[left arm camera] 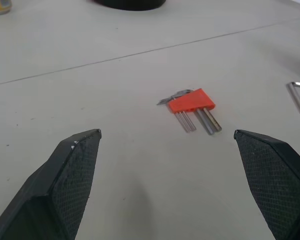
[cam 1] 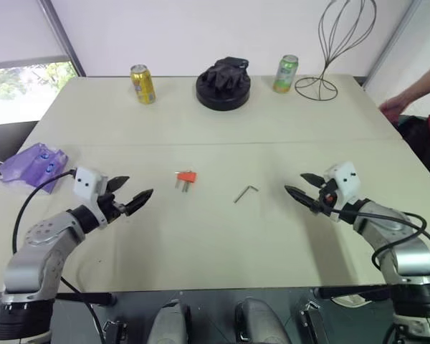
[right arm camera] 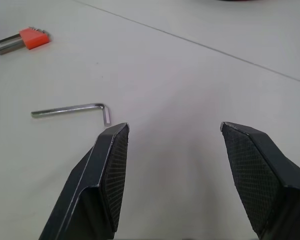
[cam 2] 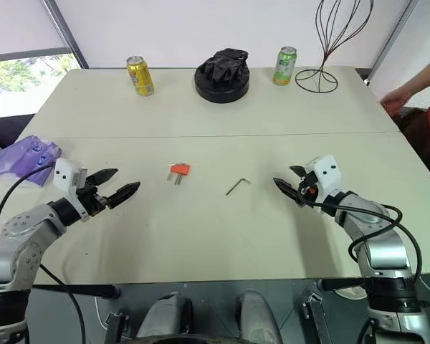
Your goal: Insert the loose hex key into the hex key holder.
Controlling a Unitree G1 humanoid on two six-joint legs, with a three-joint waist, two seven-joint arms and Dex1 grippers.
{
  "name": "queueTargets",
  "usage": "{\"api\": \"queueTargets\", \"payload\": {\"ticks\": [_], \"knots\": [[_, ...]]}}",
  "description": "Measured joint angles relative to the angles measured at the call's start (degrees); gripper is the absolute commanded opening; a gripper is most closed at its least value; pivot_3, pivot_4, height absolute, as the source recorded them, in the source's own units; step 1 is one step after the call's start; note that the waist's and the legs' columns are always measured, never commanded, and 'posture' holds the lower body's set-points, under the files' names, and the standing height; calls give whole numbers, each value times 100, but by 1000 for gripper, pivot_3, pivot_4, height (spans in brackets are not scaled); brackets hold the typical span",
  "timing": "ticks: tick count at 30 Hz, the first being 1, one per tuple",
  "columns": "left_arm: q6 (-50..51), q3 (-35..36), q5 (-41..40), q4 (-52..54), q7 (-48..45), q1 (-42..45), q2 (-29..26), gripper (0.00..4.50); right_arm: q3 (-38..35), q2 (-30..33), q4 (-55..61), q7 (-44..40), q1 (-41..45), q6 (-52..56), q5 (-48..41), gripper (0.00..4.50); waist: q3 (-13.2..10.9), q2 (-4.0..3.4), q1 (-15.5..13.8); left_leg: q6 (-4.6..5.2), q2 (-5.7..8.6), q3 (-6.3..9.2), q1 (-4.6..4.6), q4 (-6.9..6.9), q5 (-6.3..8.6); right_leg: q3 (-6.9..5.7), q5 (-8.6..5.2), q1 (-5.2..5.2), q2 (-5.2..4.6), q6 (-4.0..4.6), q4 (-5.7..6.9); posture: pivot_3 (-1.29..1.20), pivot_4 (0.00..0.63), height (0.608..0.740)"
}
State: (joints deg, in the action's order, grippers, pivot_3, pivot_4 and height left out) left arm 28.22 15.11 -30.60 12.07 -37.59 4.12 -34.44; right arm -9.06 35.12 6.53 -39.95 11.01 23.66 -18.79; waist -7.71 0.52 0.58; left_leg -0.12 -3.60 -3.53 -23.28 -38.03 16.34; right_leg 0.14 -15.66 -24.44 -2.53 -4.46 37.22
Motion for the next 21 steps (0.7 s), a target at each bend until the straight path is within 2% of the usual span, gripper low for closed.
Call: {"api": "queueTargets", "payload": {"ticks": [21], "knots": [[-232,-38,108,-482,-423,284,-78,4440,172,-36,-1,135,-4,-160,218,3037,0,0,1,0,0,-1,0,0,0,0,0,0,1,0,0,0,150,740]]}}
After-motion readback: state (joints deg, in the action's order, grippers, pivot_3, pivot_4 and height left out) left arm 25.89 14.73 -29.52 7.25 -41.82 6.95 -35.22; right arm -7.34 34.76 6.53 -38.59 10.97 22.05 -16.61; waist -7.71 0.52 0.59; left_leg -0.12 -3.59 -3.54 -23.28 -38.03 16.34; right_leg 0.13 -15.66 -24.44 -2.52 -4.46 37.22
